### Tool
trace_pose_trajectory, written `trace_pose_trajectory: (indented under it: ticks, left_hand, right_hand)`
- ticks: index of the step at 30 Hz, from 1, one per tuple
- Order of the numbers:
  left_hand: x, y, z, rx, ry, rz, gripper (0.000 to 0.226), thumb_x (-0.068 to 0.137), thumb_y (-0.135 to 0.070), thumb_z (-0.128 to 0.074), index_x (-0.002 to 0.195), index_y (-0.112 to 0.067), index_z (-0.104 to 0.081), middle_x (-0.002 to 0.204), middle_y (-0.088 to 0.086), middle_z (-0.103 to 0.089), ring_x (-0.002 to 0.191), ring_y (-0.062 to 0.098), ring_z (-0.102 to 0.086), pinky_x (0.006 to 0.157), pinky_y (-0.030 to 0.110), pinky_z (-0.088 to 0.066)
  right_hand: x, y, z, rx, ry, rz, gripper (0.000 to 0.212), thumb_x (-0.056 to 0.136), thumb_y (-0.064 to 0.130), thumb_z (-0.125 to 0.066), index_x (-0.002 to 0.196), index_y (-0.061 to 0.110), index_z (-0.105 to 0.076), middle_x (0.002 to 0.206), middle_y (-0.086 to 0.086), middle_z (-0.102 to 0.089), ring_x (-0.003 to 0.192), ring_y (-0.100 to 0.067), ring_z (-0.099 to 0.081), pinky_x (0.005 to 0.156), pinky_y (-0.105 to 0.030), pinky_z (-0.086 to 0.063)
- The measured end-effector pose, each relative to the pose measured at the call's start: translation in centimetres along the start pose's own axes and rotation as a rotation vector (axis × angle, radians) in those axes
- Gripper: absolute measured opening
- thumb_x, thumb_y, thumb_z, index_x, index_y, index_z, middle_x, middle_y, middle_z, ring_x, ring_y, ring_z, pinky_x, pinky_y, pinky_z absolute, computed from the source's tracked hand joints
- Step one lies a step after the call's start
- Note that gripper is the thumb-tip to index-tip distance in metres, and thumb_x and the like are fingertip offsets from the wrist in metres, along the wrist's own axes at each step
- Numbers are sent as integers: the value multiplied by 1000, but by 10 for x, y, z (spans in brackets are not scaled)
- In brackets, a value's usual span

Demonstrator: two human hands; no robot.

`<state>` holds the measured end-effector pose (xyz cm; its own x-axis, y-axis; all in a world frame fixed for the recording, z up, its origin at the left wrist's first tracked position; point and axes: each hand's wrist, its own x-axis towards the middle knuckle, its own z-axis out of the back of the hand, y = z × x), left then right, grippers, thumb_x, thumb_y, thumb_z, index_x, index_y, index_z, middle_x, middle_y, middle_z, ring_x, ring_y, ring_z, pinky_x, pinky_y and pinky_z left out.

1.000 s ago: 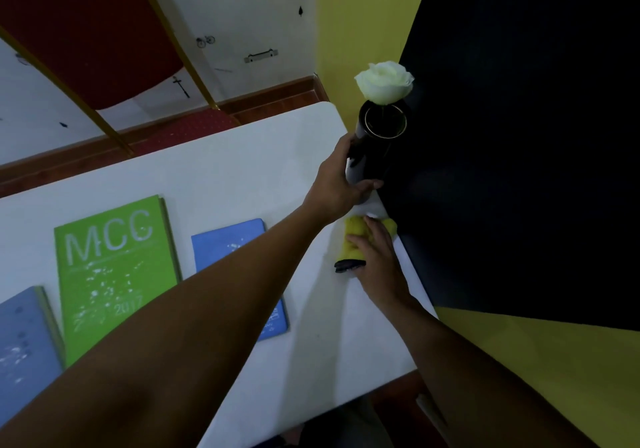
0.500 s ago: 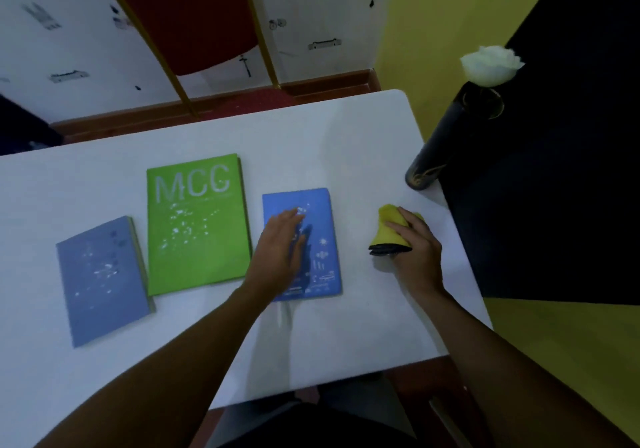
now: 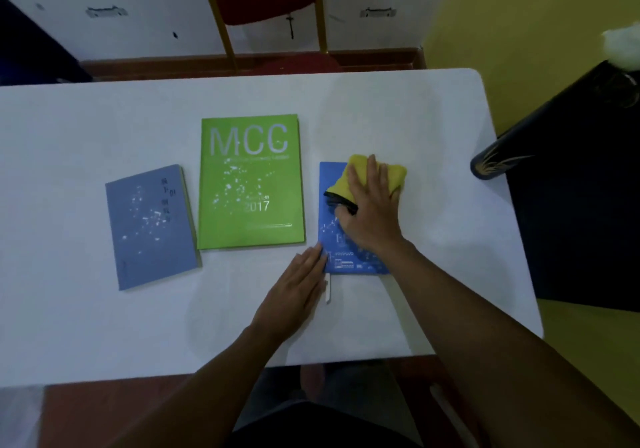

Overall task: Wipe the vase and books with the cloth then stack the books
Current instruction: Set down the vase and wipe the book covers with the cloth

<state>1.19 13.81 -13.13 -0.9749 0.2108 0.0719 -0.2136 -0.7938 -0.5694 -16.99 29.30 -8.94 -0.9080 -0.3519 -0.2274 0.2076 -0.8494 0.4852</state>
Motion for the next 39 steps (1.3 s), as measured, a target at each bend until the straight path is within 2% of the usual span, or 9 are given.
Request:
trace_pose_trajectory:
  ticks: [4, 8, 15, 18, 27, 31, 34, 36, 39]
  left_hand:
    - [11, 0, 0, -23, -106, 70, 45, 102, -30, -51, 137, -4, -64, 147, 13, -58, 136, 27, -55, 122, 30, -30]
    - [14, 7, -3, -60, -204, 36, 34, 97, -24, -59, 119, -6, -76, 129, 11, -71, 127, 20, -56, 108, 36, -47]
    - [9, 14, -10, -50, -234, 38, 36, 95, -26, -60, 122, -6, -73, 132, 13, -69, 124, 24, -65, 115, 32, -40]
    - [9, 12, -10, -29, -250, 24, 36, 96, -27, -60, 121, -6, -74, 131, 13, -70, 123, 24, -66, 114, 32, -41]
    - [9, 18, -13, -40, -314, -13, 32, 94, -25, -66, 118, -6, -77, 129, 12, -71, 122, 21, -65, 110, 36, -47]
    - [10, 15, -11, -97, -302, 46, 34, 93, -29, -66, 115, -6, -78, 127, 11, -72, 120, 20, -67, 110, 34, -47]
    - [9, 13, -10, -163, -292, 118, 35, 92, -32, -67, 114, -7, -78, 125, 8, -72, 120, 17, -67, 113, 31, -45]
    - [9, 12, -9, -184, -289, 144, 35, 91, -32, -69, 113, -6, -78, 123, 8, -73, 120, 17, -68, 110, 35, -49]
    - [9, 13, -10, -177, -304, 133, 34, 90, -31, -70, 110, -5, -79, 121, 9, -74, 118, 18, -69, 105, 40, -53]
  right_hand:
    - [-17, 15, -30, -130, -59, 151, 80, 95, 63, -38, 164, 26, -20, 174, -11, -3, 161, -34, -1, 123, -68, 1]
    - [-62, 8, -43, -150, -56, 266, 65, 105, 55, -37, 163, 28, -24, 174, -7, -5, 161, -27, -1, 128, -58, -10]
    - [-29, -27, -17, -234, -79, 180, 66, 99, 44, -40, 163, 31, -26, 173, -12, -9, 160, -34, -7, 125, -60, -19]
    - [9, -13, -12, -155, -94, 133, 61, 99, 49, -41, 157, 28, -39, 173, -13, -9, 160, -36, -9, 124, -62, -17]
    - [-97, -31, -28, -50, -60, 443, 42, 92, 34, -68, 129, 16, -66, 165, 0, -38, 157, -20, -25, 121, -53, -36]
    - [-51, -36, -1, -45, -74, 260, 71, 90, 29, -69, 154, 23, -40, 167, 4, -32, 152, -28, -34, 99, -46, -55]
    - [-1, -21, 11, 23, -66, 131, 79, 99, 36, -58, 164, 25, -14, 170, -2, -23, 155, -31, -25, 107, -51, -47]
    - [8, -13, 5, 6, -76, 200, 74, 100, 32, -54, 164, 15, -19, 170, -8, -25, 158, -30, -20, 119, -57, -34]
    - [-28, -11, -13, -18, -75, 395, 67, 96, 27, -57, 157, 6, -39, 166, -11, -34, 157, -30, -25, 122, -57, -30]
